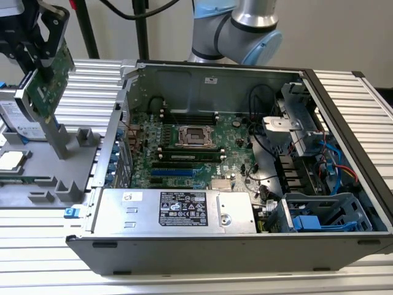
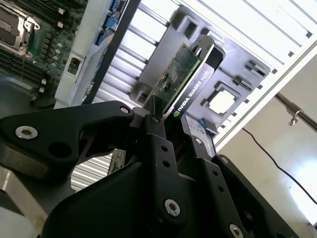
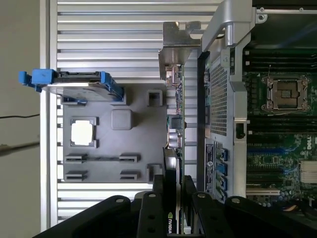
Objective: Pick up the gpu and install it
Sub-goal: 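Pick up the gpu and move the gpu toward the slot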
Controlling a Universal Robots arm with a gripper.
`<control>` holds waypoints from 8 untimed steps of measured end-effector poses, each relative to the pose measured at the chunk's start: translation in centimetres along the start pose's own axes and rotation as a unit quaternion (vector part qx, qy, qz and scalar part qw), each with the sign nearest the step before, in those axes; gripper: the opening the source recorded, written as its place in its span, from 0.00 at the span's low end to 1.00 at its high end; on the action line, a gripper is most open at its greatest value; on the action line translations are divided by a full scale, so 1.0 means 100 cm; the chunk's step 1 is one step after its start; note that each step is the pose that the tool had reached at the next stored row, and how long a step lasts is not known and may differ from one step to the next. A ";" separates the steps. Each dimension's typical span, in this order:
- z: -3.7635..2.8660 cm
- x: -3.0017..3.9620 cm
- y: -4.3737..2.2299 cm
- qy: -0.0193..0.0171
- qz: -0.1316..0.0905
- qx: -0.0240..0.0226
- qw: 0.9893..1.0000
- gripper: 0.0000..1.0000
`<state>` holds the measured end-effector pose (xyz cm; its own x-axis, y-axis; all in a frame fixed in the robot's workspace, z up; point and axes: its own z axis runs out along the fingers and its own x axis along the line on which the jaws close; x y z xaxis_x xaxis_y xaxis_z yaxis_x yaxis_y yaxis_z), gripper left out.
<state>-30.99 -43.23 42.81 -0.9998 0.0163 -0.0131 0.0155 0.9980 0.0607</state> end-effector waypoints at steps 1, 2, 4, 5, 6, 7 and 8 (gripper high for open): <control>0.0000 -0.0016 0.0000 0.000 0.000 0.000 1.000 0.00; 0.0000 -0.0031 0.0001 0.000 0.000 0.000 1.000 0.00; 0.0001 -0.0063 0.0001 0.000 0.000 0.000 1.000 0.00; 0.0001 -0.0080 0.0001 0.000 0.000 0.000 1.000 0.00; 0.0001 -0.0096 0.0002 0.000 0.000 0.000 1.000 0.00; 0.0002 -0.0114 0.0002 0.000 0.000 0.000 1.000 0.00; 0.0002 -0.0131 0.0002 0.000 0.000 0.000 1.000 0.00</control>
<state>-29.69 -43.23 42.82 -0.9998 0.0164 -0.0131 0.0155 0.9980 0.0607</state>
